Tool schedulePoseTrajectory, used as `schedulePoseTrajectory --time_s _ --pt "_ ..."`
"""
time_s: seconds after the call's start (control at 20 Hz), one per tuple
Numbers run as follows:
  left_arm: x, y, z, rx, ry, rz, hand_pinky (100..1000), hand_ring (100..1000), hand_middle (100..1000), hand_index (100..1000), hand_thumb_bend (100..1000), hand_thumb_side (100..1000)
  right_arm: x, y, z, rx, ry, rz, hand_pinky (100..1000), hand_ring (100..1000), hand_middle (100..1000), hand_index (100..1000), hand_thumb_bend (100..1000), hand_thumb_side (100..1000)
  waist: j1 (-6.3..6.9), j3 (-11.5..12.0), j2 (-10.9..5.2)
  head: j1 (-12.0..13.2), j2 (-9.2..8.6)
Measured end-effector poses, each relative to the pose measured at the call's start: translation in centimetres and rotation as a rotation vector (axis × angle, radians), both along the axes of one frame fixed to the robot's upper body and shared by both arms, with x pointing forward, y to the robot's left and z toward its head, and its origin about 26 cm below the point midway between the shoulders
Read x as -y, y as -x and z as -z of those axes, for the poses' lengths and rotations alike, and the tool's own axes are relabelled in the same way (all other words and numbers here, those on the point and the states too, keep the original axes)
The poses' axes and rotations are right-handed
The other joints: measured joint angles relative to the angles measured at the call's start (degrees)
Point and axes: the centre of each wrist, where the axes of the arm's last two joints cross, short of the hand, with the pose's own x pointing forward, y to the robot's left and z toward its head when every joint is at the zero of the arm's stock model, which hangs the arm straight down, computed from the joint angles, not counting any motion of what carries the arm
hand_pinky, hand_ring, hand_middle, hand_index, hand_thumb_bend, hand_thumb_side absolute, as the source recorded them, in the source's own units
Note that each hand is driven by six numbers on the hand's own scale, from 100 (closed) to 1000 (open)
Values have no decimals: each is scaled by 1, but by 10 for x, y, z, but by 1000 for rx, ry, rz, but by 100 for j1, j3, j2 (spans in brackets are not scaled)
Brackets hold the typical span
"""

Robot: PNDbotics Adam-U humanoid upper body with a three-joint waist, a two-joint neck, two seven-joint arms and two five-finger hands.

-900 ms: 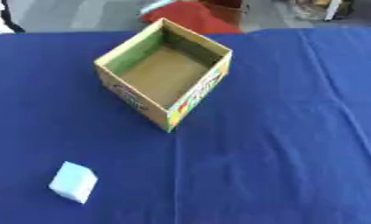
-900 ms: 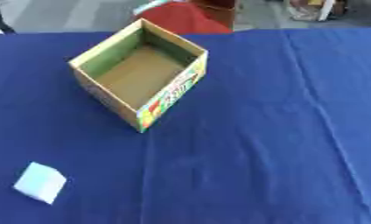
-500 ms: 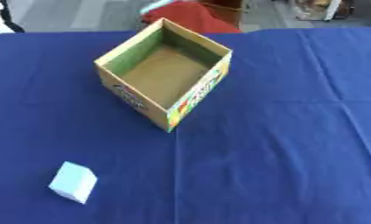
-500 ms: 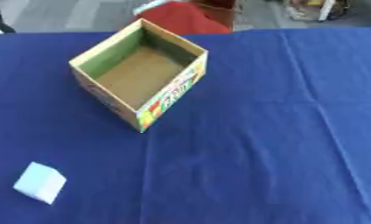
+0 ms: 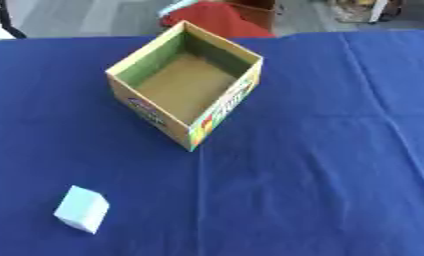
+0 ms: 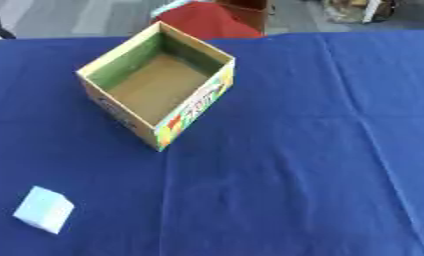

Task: Pick up objects on the table and place them in the box.

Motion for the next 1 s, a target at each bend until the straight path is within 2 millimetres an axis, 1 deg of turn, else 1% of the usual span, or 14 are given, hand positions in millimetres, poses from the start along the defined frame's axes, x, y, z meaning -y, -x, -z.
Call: schedulePoseTrajectory --time_s 0.35,0.55,0.7,0.85,1.0 --pt "-10 6 -1 -154 -166 28 700 682 698 874 269 818 0 0 -1 -3 12 -3 688 713 841 789 100 1000 4 44 -19 -75 7" --pt "-10 7 -2 -237 -258 80 718 700 715 876 301 836 0 0 -1 -4 14 -2 689 713 840 790 100 1000 15 56 -41 -84 10" --pt "-9 8 0 -303 -323 120 715 698 711 879 316 850 0 0 -1 -4 14 -2 689 713 840 790 100 1000 17 63 -72 -84 14" --pt "-9 8 2 -370 -367 153 717 702 713 883 340 853 0 0 -1 -5 16 -4 689 713 840 790 100 1000 17 65 -92 -73 17" --pt "-8 9 3 -423 -396 181 721 708 720 887 353 854 -1 0 0 -7 18 -6 689 713 840 790 100 1000 22 73 -119 -68 58"
